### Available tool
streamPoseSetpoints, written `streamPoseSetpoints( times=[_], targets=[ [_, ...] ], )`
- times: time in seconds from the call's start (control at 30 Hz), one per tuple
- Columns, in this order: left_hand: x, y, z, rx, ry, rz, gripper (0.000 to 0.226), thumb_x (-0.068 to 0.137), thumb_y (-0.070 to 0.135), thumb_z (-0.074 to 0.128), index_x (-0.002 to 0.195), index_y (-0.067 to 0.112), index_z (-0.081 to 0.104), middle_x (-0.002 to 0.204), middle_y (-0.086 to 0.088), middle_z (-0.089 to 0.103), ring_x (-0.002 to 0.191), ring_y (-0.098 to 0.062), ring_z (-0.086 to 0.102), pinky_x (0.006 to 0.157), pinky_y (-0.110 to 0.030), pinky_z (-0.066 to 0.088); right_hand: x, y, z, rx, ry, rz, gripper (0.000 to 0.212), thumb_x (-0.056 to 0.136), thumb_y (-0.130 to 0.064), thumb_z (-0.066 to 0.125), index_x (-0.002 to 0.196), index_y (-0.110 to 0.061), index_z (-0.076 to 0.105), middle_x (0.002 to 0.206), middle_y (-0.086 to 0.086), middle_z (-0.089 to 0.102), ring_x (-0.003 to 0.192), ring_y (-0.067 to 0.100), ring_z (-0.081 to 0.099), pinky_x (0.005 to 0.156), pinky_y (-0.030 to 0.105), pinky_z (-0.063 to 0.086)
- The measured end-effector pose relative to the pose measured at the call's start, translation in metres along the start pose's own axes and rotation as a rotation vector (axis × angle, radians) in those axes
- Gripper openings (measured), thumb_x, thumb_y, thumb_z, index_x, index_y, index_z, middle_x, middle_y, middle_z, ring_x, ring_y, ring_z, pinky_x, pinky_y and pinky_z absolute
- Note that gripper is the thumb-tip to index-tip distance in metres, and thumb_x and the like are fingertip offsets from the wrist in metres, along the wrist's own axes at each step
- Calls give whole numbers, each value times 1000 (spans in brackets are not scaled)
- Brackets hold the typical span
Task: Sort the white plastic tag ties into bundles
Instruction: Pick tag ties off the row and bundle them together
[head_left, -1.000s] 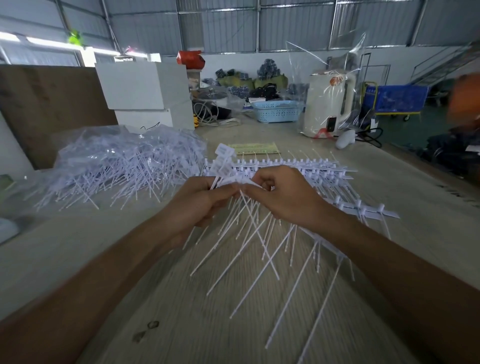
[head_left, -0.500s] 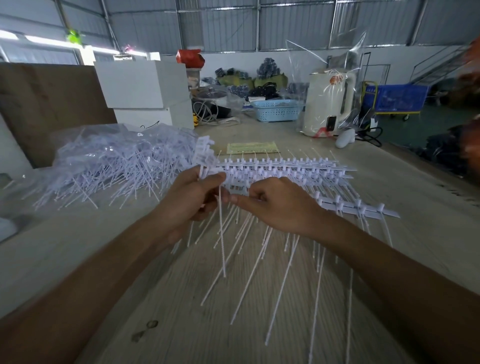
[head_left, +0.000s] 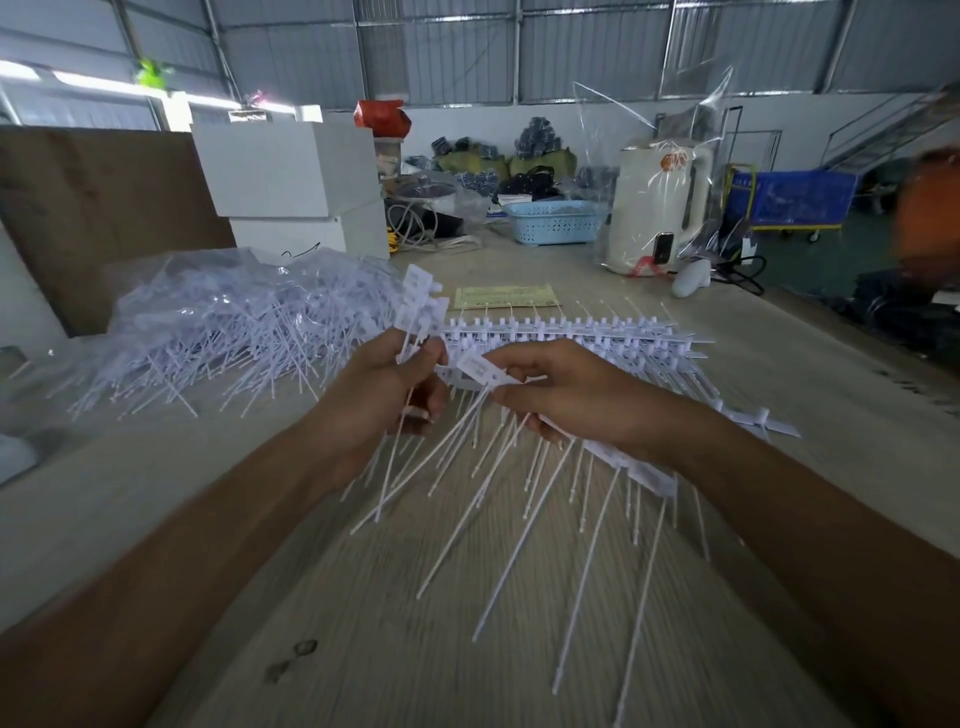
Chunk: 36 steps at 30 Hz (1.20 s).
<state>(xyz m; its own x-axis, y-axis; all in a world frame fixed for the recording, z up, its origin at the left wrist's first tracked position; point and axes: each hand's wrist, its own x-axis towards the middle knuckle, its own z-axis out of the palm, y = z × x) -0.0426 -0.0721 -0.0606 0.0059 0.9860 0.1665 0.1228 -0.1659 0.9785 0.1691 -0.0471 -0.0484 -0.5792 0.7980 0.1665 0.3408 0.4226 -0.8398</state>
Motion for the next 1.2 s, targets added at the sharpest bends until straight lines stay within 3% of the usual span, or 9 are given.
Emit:
streamPoseSetpoints(
  times=[0.17,0.3,0.4,0.5,0.6,0.8,0.93,1.03,1.2],
  targets=[
    [-3,2,3,37,-11,-43,34,100,48,52,87,19,66,52,8,31,43,-9,22,40,-19,22,-2,4,-1,37,16,38,32,100,-18,60,127,-33,66,72,-7,65,59,11,58,46,25,45],
    [-10,7,9,93,-86,2,32,88,53,63,79,25,74,54,9,31,45,-7,24,42,-20,21,-3,0,0,80,14,42,25,99,-14,60,123,-19,65,74,7,68,60,14,56,46,25,42],
    [-12,6,13,187,-87,78,33,92,43,65,66,23,68,49,8,37,41,-6,29,42,-19,23,-4,-4,4,200,2,49,22,96,-15,66,114,-3,60,75,13,70,60,17,58,44,24,40],
    [-9,3,16,158,-26,74,43,95,32,65,54,24,60,47,6,36,40,-9,27,43,-20,21,-6,-6,2,169,-36,112,27,96,-22,67,108,2,63,86,19,73,61,18,64,48,24,48],
    [-8,0,20,170,-8,71,44,94,29,65,51,23,59,45,7,35,39,-10,27,42,-19,21,-7,-6,3,105,-77,118,28,98,-22,64,91,5,70,78,16,69,55,17,61,51,25,50],
    [-5,-2,14,165,6,41,45,94,28,64,50,21,57,42,6,33,35,-11,24,40,-17,22,-2,-9,13,-228,140,-57,29,92,-21,70,67,-9,64,53,3,63,41,12,58,44,24,46],
    [-4,-3,13,187,24,53,47,93,22,64,47,19,54,42,2,36,34,-11,29,40,-18,26,-1,-13,23,-577,199,-199,26,90,-22,68,65,-20,60,54,-7,52,49,8,49,56,30,43],
    [-2,-2,12,232,25,77,40,93,24,64,60,3,55,46,1,38,38,-10,32,41,-21,27,0,-13,28,-540,161,-217,24,93,-24,66,71,-16,63,58,-4,58,50,11,54,53,31,41],
    [-4,1,8,160,-29,53,37,99,40,57,68,22,62,61,-7,64,40,-11,37,40,-17,25,-1,-11,14,-348,52,-88,29,97,-28,64,77,-7,65,67,8,68,43,3,59,48,24,47]
  ],
)
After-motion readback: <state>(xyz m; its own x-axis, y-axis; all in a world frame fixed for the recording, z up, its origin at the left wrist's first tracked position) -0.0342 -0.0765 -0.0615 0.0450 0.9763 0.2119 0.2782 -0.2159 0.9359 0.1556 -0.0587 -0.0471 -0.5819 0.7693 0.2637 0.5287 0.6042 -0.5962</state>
